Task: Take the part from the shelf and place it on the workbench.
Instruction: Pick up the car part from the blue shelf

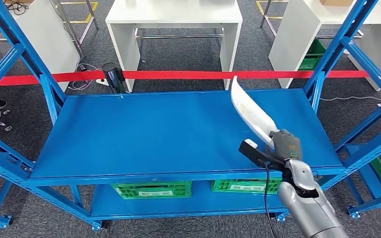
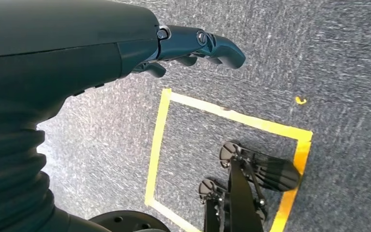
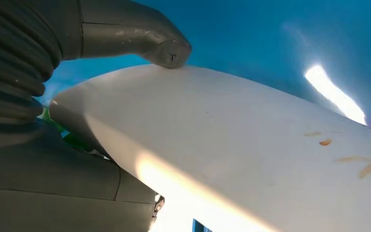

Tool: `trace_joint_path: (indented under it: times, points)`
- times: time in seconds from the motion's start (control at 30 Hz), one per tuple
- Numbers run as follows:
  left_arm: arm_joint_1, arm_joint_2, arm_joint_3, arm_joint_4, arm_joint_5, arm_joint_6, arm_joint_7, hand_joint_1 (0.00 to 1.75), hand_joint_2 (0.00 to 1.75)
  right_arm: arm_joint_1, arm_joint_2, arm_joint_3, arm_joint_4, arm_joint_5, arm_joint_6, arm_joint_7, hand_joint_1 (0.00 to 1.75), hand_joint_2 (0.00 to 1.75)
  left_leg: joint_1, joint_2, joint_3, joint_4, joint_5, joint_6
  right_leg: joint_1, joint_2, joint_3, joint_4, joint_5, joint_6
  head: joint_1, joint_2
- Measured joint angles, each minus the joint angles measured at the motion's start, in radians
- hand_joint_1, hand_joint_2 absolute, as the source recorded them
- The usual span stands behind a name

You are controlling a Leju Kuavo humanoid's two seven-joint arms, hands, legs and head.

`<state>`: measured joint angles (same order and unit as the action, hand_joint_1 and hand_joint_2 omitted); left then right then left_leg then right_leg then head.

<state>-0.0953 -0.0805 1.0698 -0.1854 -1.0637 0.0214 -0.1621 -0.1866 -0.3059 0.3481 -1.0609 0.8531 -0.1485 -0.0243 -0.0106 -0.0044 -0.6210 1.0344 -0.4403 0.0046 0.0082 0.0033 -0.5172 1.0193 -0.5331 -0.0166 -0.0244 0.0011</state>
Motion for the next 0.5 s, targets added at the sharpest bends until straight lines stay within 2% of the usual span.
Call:
trace_joint_path:
  times: [0.17,0.27,0.5]
  points:
    - [0.000,-0.001,0.001,0.000,-0.005,0.000,0.005,0.00,1.75,-0.156,-0.060,-0.087,-0.131,-0.216,0.026,-0.105,1.75,1.75,0.000,0.000,0.000,0.000,0.001,0.001,-0.001,0.000,-0.001,0.000,0.001,0.001,0.000,0.000]
    - [0.000,-0.005,0.001,0.000,-0.005,0.000,0.005,0.00,1.75,-0.237,-0.091,-0.136,-0.205,-0.260,0.050,-0.132,1.75,1.75,0.000,0.000,0.001,0.000,0.001,0.001,-0.001,0.000,-0.001,0.000,0.001,0.001,0.000,0.000]
    - [-0.001,-0.016,0.003,0.000,-0.002,0.000,0.005,0.00,1.75,-0.264,-0.105,-0.163,-0.312,-0.293,0.017,-0.189,1.75,1.75,0.000,0.000,0.001,0.000,0.001,0.001,-0.001,0.000,0.000,0.000,0.001,0.001,0.000,0.000]
